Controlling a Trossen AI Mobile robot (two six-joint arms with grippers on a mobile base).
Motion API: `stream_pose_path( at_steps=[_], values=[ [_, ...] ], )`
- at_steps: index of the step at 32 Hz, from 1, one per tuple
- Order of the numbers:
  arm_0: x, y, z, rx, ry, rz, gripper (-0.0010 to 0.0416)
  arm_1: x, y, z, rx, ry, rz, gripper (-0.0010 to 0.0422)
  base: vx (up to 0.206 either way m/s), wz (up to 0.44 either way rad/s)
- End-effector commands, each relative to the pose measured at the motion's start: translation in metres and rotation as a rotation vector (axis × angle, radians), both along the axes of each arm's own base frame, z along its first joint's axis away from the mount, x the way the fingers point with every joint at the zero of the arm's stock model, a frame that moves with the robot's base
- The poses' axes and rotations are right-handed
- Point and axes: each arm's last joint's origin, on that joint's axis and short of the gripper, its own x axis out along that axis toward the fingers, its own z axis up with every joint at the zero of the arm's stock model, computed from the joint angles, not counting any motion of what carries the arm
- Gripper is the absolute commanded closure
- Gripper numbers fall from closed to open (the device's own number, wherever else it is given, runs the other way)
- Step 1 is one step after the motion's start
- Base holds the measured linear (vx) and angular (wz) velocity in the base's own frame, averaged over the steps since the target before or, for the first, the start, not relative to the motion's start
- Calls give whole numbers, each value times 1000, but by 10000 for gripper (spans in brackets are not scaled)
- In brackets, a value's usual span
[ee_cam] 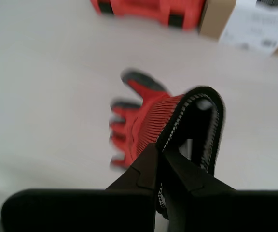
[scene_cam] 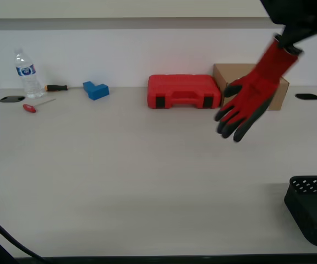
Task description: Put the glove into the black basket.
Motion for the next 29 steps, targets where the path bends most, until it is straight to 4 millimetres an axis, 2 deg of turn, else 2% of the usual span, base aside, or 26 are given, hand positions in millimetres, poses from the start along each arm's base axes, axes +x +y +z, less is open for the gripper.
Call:
stream_pose_path(
  at_steps=[1, 3, 5, 8, 12, 15, 20, 25, 26, 29],
  values=[
    [-35, -11, 11, -27, -30, -68, 407, 0, 0, 1, 0, -5, 5, 412, 0, 0],
    [-55, -19, 16, -79, -20, -113, 407, 0, 0, 0, 0, 1, 5, 412, 0, 0],
    [-66, -22, 18, -95, -11, -128, 407, 0, 0, 0, 0, 1, 5, 412, 0, 0],
    [-89, -30, 15, -177, 117, -170, 407, 0, 0, 0, 0, 2, 5, 412, 0, 0],
    [-97, -33, 10, -220, 197, -179, 407, 0, 0, 0, 0, 0, 5, 412, 0, 0],
    [-105, -34, -3, -201, 314, -186, 407, 0, 0, 0, 0, 0, 5, 412, 0, 0],
    [-101, -34, -8, -230, 340, -215, 407, 0, 0, 0, 0, 0, 4, 412, 0, 0],
    [-85, -40, -25, -266, 467, -267, 407, 0, 0, 0, 0, -1, 3, 412, 0, 0],
    [-77, -43, -35, -285, 540, -283, 407, 0, 0, 0, 0, 0, 4, 412, 0, 0],
    [-69, -46, -47, -303, 615, -301, 407, 0, 0, 1, 0, -3, 3, 412, 0, 0]
  ],
)
